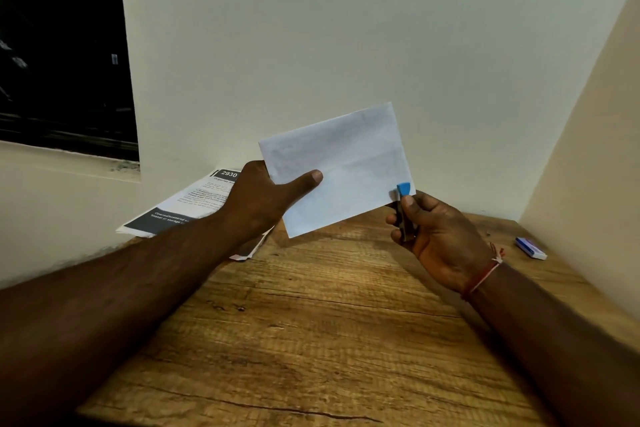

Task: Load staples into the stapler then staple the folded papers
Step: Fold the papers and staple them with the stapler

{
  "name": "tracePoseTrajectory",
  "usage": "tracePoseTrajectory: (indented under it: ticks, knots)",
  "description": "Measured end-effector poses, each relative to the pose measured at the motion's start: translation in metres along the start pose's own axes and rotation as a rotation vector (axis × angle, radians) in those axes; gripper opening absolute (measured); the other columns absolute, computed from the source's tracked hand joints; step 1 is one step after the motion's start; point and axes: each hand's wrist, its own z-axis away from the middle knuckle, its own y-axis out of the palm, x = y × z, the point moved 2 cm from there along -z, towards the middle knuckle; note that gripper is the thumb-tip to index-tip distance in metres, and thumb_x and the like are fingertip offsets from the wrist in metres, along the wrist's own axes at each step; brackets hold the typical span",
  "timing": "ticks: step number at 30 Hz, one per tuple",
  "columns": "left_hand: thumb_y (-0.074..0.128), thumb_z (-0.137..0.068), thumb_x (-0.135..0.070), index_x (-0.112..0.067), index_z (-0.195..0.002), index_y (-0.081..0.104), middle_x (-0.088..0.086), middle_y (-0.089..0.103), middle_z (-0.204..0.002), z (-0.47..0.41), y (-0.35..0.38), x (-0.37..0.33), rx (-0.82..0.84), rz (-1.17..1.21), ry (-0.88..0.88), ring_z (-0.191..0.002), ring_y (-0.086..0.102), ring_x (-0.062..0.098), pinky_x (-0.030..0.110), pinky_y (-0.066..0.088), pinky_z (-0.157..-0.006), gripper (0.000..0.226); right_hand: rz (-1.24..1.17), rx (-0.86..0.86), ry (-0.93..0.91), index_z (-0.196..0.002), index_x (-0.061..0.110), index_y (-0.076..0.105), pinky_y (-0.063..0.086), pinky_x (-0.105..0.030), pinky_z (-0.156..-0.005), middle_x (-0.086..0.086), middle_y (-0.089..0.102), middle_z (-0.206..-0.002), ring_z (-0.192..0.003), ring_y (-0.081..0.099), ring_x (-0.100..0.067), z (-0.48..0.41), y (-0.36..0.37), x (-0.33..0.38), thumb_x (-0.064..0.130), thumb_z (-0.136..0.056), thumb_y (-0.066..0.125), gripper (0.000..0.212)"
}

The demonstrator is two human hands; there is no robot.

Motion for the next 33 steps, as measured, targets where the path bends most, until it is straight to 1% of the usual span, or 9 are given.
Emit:
tracePoseTrajectory:
  ticks: [3,8,14,16,19,21,24,30,33]
  knots:
    - [0.094,-0.09,-0.032,-0.015,-0.12,0.081,-0.005,0.086,-0.107,0.0,0.0,0.001,-0.006,-0.023,-0.007,-0.087,0.083,-0.001,0.013,0.06,-0.066,0.037,0.022,-0.005,-0.018,-0.126,0.007,0.074,0.055,-0.033,-0.077,-0.004,0.075,-0.092,-0.091,0.069,-0.017,-0.002,-0.003,0.001,0.025,-0.093,0.071,0.037]
    - [0.096,-0.088,-0.039,-0.019,-0.12,0.082,-0.005,0.088,-0.109,-0.002,-0.002,0.003,-0.012,-0.046,-0.018,-0.095,0.085,0.006,0.018,0.064,-0.072,0.04,0.064,-0.017,-0.055,-0.135,0.004,0.07,0.055,-0.032,-0.076,-0.002,0.076,-0.091,-0.09,0.069,-0.016,-0.003,-0.006,0.0,0.025,-0.094,0.07,0.046]
    - [0.096,-0.09,-0.033,-0.02,-0.116,0.081,-0.01,0.088,-0.099,0.0,0.0,0.002,-0.008,0.007,-0.024,-0.09,0.084,0.003,0.015,0.062,-0.068,0.032,0.12,-0.043,-0.065,-0.131,0.005,0.073,0.054,-0.034,-0.076,-0.002,0.076,-0.089,-0.086,0.069,-0.017,-0.005,-0.01,0.0,0.017,-0.107,0.063,0.028]
    - [0.095,-0.09,-0.033,-0.02,-0.118,0.081,-0.009,0.088,-0.103,0.001,0.001,0.001,0.009,0.027,-0.026,-0.094,0.085,0.006,0.02,0.065,-0.073,0.034,0.138,-0.051,-0.074,-0.131,0.005,0.073,0.054,-0.034,-0.076,-0.002,0.077,-0.088,-0.085,0.069,-0.016,-0.005,-0.01,0.001,0.017,-0.108,0.062,0.028]
    - [0.096,-0.089,-0.036,-0.019,-0.124,0.082,-0.003,0.088,-0.114,0.002,0.001,0.002,0.021,0.036,-0.032,-0.104,0.086,0.014,0.037,0.069,-0.089,0.042,0.152,-0.064,-0.093,-0.132,0.004,0.072,0.053,-0.034,-0.074,0.0,0.078,-0.087,-0.081,0.07,-0.015,-0.005,-0.009,0.003,0.016,-0.108,0.063,0.029]
    - [0.097,-0.089,-0.037,-0.019,-0.125,0.082,-0.002,0.088,-0.116,0.001,0.0,0.003,0.024,0.038,-0.032,-0.107,0.085,0.016,0.042,0.069,-0.093,0.043,0.152,-0.077,-0.103,-0.133,0.002,0.072,0.053,-0.034,-0.074,0.0,0.078,-0.087,-0.08,0.071,-0.014,-0.006,-0.009,0.004,0.015,-0.107,0.063,0.03]
    - [0.095,-0.09,-0.037,-0.018,-0.125,0.081,-0.001,0.088,-0.115,0.001,0.001,0.002,0.026,0.032,-0.024,-0.105,0.085,0.016,0.039,0.069,-0.089,0.042,0.138,-0.095,-0.113,-0.134,0.001,0.072,0.051,-0.034,-0.073,0.001,0.079,-0.087,-0.078,0.071,-0.013,-0.007,-0.009,0.006,0.014,-0.108,0.064,0.03]
    - [0.095,-0.09,-0.03,-0.016,-0.126,0.081,-0.002,0.088,-0.113,0.003,0.004,0.0,0.049,0.072,-0.028,-0.102,0.086,0.014,0.024,0.065,-0.073,0.04,0.159,-0.145,-0.138,-0.133,0.0,0.073,0.053,-0.033,-0.069,-0.003,0.08,-0.094,-0.077,0.071,-0.016,-0.01,-0.011,0.008,0.011,-0.107,0.066,0.029]
    - [0.094,-0.091,-0.026,-0.015,-0.129,0.08,0.0,0.088,-0.115,0.003,0.006,0.001,0.068,0.092,-0.038,-0.103,0.086,0.017,0.029,0.067,-0.071,0.042,0.182,-0.204,-0.155,-0.132,0.001,0.073,0.052,-0.033,-0.066,-0.007,0.077,-0.095,-0.074,0.069,-0.018,-0.012,-0.013,0.008,0.01,-0.107,0.067,0.027]
